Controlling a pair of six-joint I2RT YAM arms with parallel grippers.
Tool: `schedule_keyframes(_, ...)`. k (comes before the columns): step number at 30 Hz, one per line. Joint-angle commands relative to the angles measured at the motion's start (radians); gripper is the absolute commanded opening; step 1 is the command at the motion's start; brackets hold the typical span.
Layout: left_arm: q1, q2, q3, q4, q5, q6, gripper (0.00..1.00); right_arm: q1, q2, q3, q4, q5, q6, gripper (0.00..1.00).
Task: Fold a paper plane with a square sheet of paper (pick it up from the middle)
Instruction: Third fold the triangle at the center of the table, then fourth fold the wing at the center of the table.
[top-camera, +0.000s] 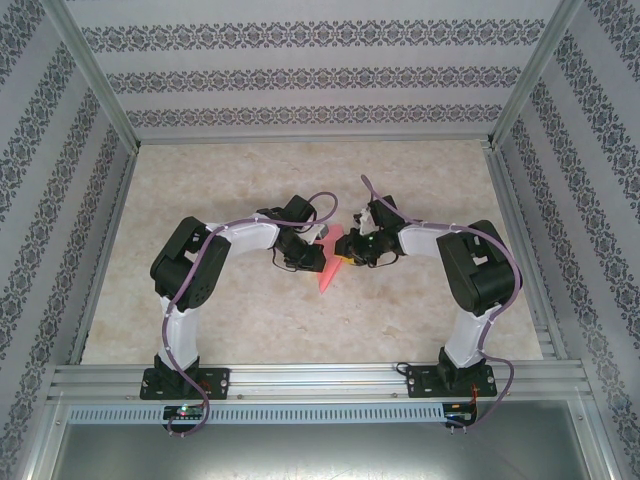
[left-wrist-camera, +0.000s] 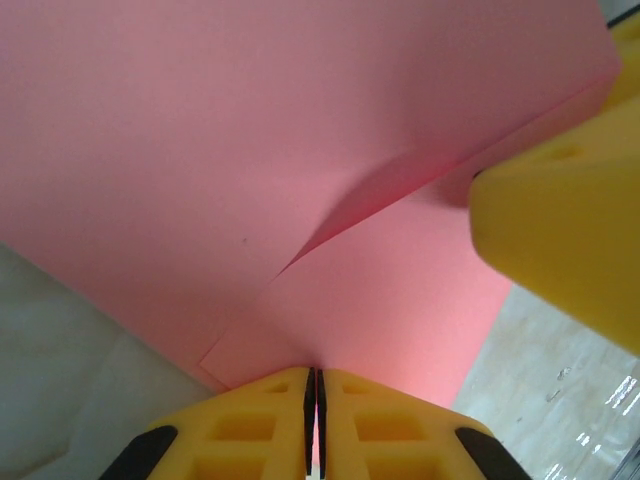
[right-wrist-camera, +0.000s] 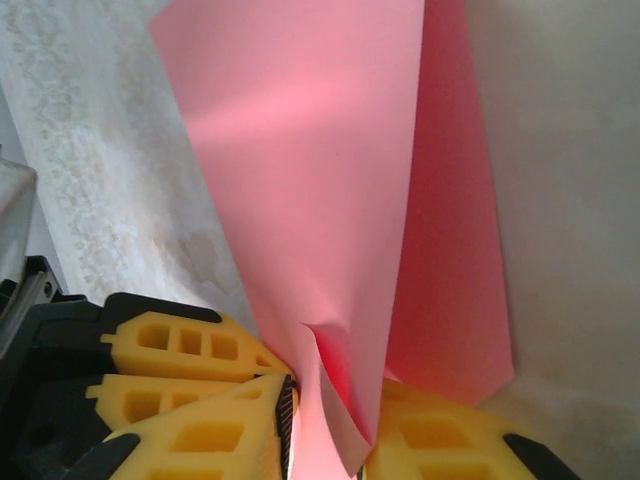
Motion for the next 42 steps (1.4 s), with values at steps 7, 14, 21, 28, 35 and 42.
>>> schedule_keyframes(7,0.018,0.026,-0.009,0.030,0.026,0.008,0.13,0.030,-0.045,-0.035,0.003,0.001,0.023,0.20)
schedule_keyframes(14,0.019,0.022,0.003,0.030,0.047,0.005,0.14,0.035,-0.030,-0.010,-0.090,0.067,-0.026,0.11)
schedule_keyframes(21,0.019,-0.009,0.008,0.009,0.054,0.000,0.13,0.035,-0.014,0.020,-0.135,0.098,-0.050,0.07)
schedule_keyframes(28,0.022,-0.008,0.001,-0.007,0.033,0.015,0.13,0.037,-0.014,0.037,-0.149,0.101,-0.055,0.06)
schedule_keyframes(35,0.024,0.029,0.013,0.004,0.029,0.017,0.12,0.044,-0.034,0.040,-0.158,0.098,-0.053,0.14)
schedule_keyframes(42,0.024,0.058,0.017,0.018,0.026,0.021,0.11,0.049,-0.078,0.029,-0.181,0.104,-0.065,0.27)
